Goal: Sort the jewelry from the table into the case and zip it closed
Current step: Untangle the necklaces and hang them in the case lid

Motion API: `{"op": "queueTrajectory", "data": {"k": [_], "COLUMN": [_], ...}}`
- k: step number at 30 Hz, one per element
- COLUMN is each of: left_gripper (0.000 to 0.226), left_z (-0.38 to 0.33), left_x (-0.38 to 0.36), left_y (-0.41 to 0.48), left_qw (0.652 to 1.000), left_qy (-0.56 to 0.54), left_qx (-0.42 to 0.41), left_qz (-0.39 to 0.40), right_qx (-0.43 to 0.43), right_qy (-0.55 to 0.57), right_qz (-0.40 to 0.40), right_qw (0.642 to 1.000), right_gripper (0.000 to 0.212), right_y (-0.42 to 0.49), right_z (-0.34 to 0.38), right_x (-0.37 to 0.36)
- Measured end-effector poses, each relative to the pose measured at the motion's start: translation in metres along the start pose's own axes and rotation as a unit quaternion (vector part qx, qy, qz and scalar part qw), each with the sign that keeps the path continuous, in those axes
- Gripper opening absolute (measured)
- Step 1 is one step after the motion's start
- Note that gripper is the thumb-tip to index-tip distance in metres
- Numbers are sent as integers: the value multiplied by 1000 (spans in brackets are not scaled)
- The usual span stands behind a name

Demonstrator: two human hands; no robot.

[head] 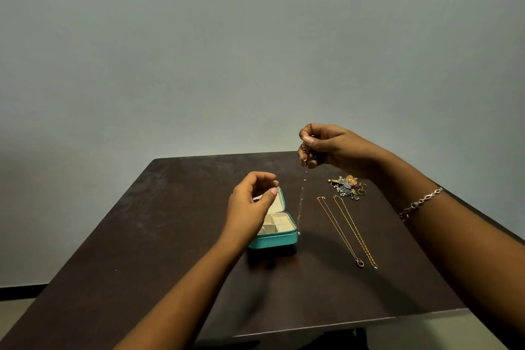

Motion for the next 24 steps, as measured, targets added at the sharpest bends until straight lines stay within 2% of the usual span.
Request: {"op": "queueTrajectory", "data": {"k": [7,11,17,24], "left_gripper": [18,6,8,15], "left_z": [-13,-23,-28,-24], "left_x": [-4,-6,-6,-1], "left_y": [-5,-8,-12,-9], "left_qw": [999,999,998,1000], "left_qy": [-22,-22,-26,-18], "left_qx": [6,-15,-10,-14], "left_qz": [40,45,52,-9], "right_qx": [34,42,44,46], "right_qy": [-14,-23,-18,-11], "right_qz": [24,30,21,14], "right_qw": [999,998,999,999], "right_gripper": [17,17,18,20], "right_y": [2,1,-1,-1], "right_z": [35,47,53,57], "right_x": [-20,-27,-27,-25]}}
Point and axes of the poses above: each hand's wrist, its own y-axis towards the middle knuckle, its own x-axis out of the back of the hand, z = x × y, the point moved 2 cm from there along y, towards the middle knuckle, and after that the axes turned 15 degrees about -y, right-handed, at the moved point
